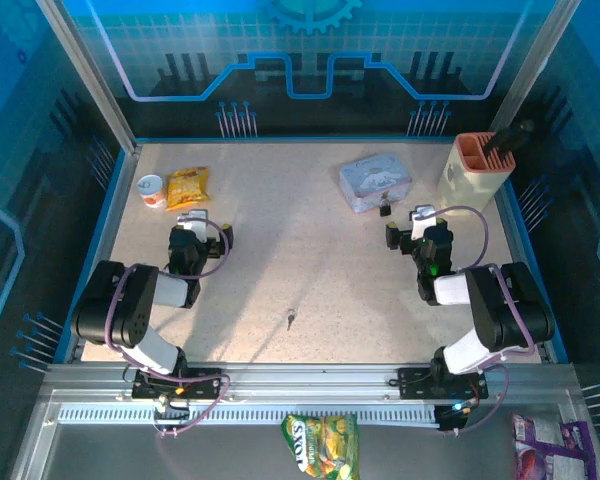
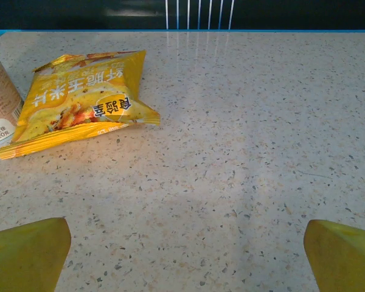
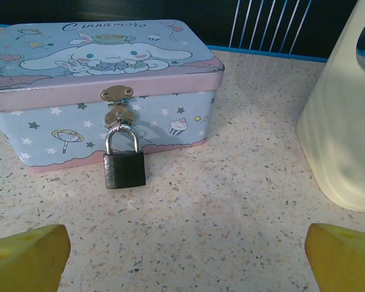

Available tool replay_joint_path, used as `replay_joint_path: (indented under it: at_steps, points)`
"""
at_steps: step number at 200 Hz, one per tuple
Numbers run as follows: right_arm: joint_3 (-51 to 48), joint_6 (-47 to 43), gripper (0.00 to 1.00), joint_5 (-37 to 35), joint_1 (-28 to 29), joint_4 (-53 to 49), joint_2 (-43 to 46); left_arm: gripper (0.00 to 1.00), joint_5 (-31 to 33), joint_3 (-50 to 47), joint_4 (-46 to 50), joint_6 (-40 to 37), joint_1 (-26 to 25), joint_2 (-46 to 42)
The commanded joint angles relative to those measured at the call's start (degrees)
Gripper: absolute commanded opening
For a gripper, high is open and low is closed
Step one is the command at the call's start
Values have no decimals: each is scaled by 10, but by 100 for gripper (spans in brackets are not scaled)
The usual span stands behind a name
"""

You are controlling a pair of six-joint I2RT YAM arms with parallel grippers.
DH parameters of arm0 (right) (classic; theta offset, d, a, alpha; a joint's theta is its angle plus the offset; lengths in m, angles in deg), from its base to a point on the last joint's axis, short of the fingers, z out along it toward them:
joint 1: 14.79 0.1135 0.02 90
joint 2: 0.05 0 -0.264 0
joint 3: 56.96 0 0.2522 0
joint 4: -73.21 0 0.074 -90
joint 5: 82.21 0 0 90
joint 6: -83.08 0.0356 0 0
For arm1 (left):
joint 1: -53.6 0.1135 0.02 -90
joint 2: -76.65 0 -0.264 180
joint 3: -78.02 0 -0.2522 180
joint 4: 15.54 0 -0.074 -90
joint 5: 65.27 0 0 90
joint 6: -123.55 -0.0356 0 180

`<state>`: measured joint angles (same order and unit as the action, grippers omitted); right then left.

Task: Unlock the padlock with the key

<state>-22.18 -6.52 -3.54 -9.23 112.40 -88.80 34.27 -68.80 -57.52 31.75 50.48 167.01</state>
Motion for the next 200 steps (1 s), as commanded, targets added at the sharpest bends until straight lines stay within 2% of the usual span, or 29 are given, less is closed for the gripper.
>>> replay_joint_path:
  at_steps: [1, 200]
  points:
    - [7, -9, 100, -7, 3, 8, 2, 99, -11, 11, -2, 0, 5, -10]
    - [7, -11, 100, -2, 2, 9, 2, 99, -11, 11, -2, 0, 5, -12]
